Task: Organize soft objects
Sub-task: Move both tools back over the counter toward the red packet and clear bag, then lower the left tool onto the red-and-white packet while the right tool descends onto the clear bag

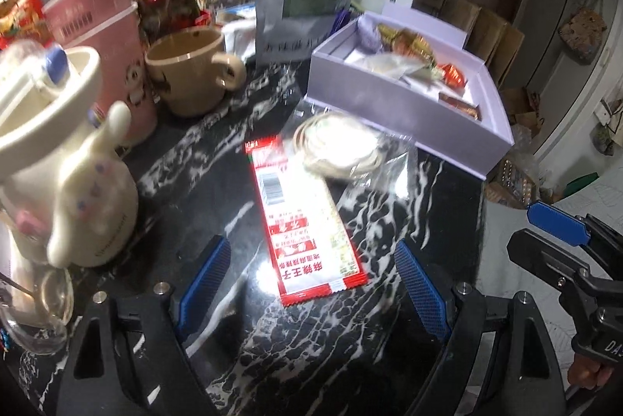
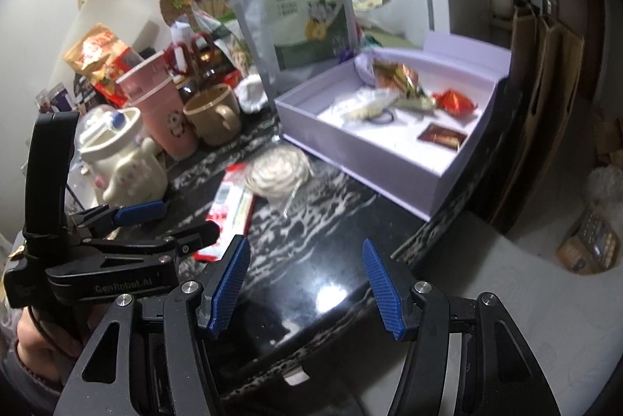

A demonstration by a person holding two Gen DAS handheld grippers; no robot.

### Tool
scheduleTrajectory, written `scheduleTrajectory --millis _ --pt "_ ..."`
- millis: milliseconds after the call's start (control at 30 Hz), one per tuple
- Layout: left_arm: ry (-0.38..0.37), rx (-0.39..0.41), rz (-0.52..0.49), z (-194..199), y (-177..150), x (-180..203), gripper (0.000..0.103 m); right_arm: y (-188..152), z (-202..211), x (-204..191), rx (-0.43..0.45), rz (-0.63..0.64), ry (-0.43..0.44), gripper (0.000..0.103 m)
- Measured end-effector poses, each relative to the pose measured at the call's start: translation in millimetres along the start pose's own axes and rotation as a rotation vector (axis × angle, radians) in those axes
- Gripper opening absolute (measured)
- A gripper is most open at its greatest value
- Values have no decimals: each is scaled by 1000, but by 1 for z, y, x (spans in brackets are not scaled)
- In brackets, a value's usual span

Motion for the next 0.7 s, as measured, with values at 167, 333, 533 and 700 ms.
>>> scheduleTrajectory --millis 167,333,533,700 --pt "-13 -52 12 -22 -3 -2 87 -8 -17 10 -44 -25 -13 61" --pt "27 -91 -2 -41 -1 -3 87 -6 -26 17 -54 -40 -21 61" --pt "74 -94 -23 -54 8 -11 83 4 -34 18 -62 -16 -4 61" --pt "51 -48 -71 -52 15 -8 57 16 -46 11 -67 24 8 67"
Point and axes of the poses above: each gripper's, at about its wrist camera, not at the fingertips, and z roughly against the way its jaws point, x to its right, y to its top, the point moved 8 cm from there along -z, roughly the way its jaws point, and after that the axes turned 9 degrees about -z, right-handed, at the moved point
